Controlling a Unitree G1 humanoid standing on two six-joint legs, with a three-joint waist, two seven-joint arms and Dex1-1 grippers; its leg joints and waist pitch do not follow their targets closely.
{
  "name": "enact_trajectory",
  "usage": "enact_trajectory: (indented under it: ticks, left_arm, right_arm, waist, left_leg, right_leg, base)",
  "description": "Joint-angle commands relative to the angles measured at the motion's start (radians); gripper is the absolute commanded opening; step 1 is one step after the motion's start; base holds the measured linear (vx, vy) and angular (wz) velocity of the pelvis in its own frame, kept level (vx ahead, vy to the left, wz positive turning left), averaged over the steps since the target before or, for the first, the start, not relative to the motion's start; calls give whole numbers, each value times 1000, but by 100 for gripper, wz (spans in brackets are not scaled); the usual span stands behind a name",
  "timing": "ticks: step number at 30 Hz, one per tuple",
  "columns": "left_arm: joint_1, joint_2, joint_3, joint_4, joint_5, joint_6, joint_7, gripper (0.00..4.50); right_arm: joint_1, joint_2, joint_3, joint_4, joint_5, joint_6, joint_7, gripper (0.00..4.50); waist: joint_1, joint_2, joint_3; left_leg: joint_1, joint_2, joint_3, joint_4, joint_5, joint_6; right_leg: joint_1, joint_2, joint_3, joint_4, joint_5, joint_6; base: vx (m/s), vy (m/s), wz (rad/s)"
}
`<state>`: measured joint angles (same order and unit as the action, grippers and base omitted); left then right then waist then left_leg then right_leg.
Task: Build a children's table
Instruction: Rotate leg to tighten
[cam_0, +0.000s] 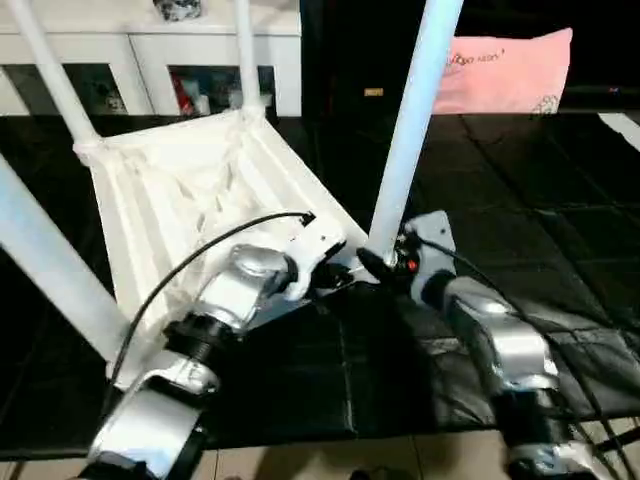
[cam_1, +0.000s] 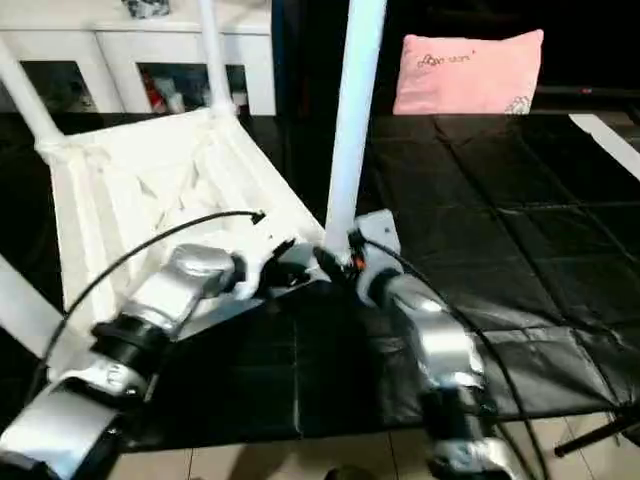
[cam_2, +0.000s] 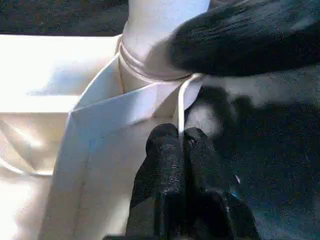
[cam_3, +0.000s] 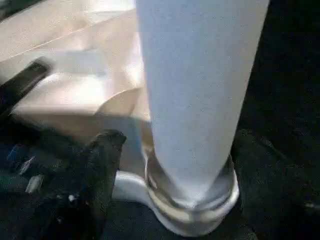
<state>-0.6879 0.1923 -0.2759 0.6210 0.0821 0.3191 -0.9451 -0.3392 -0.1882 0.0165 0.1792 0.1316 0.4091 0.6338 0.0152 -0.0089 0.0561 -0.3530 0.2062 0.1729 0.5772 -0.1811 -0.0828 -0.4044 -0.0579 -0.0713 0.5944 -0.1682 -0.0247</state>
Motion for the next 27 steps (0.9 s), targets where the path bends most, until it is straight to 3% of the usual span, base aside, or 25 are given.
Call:
enact_trajectory:
  ticks: [1, 5, 6, 10, 14, 17, 21, 24, 25, 27]
  left_arm:
    - [12, 26, -36, -21, -9, -96, -103, 0]
    - [17, 67, -72, -21, -20, -144, -222, 0]
    - [16, 77, -83, -16, -16, -149, -248, 0]
    - [15, 126, -148, 0, 3, -250, -386, 0]
    - [2, 147, -177, 24, 1, -322, -486, 0]
    - [-10, 151, -185, 42, 4, -351, -519, 0]
    - [-28, 158, -207, 68, 13, -397, -566, 0]
    - [-34, 157, -208, 79, 18, -413, -574, 0]
    - [-38, 152, -205, 90, 21, -421, -575, 0]
    - [-40, 151, -206, 95, 23, -427, -576, 0]
  right_arm:
    - [12, -41, 8, -35, 52, -42, 133, 394]
    - [33, -161, 16, -30, 104, -71, 335, 428]
    - [40, -198, 29, -32, 115, -72, 400, 445]
    - [13, -282, 63, 10, 128, -89, 555, 445]
    - [-46, -299, 99, 102, 98, -165, 626, 445]
    - [-72, -305, 128, 143, 99, -191, 683, 445]
    - [-122, -284, 161, 220, 98, -219, 762, 407]
    - [-142, -274, 175, 253, 97, -229, 789, 387]
    - [-155, -267, 190, 277, 95, -238, 813, 374]
    - [-162, -263, 199, 288, 97, -241, 829, 366]
  waist:
    - [12, -5, -66]
    - [28, -3, -67]
    - [34, -3, -65]
    - [47, -5, -67]
    - [51, -5, -67]
    - [65, -3, -68]
    - [75, -3, -71]
    - [77, -6, -72]
    - [77, -11, -72]
    - [78, -10, -72]
  left_leg:
    - [-5, 18, -3, -54, -182, 80]
    - [4, 21, -1, -53, -191, 81]
    - [10, 23, 2, -52, -199, 82]
    - [4, 23, -2, -53, -192, 80]
    - [3, 22, 2, -51, -188, 72]
    - [9, 27, 1, -51, -190, 64]
    - [8, 29, 3, -49, -176, 70]
    - [3, 27, 2, -49, -165, 69]
    - [2, 26, 3, -48, -164, 71]
    - [2, 27, 2, -48, -161, 72]
  right_leg:
    - [63, -73, 50, -82, -263, -169]
    - [59, -73, 48, -82, -273, -179]
    - [53, -72, 50, -83, -271, -187]
    - [59, -75, 48, -77, -264, -188]
    - [57, -75, 47, -77, -279, -190]
    - [55, -75, 47, -74, -281, -194]
    - [55, -75, 47, -64, -219, -219]
    - [61, -76, 46, -62, -205, -222]
    - [61, -75, 46, -63, -211, -218]
    - [61, -78, 46, -63, -230, -212]
  base:
    - [0, 0, 0]
    - [0, 0, 0]
    - [0, 0, 0]
    - [0, 0, 0]
    - [0, 0, 0]
    - [0, 0, 0]
    - [0, 0, 0]
    - [0, 0, 0]
    - [0, 0, 0]
    - [0, 0, 0]
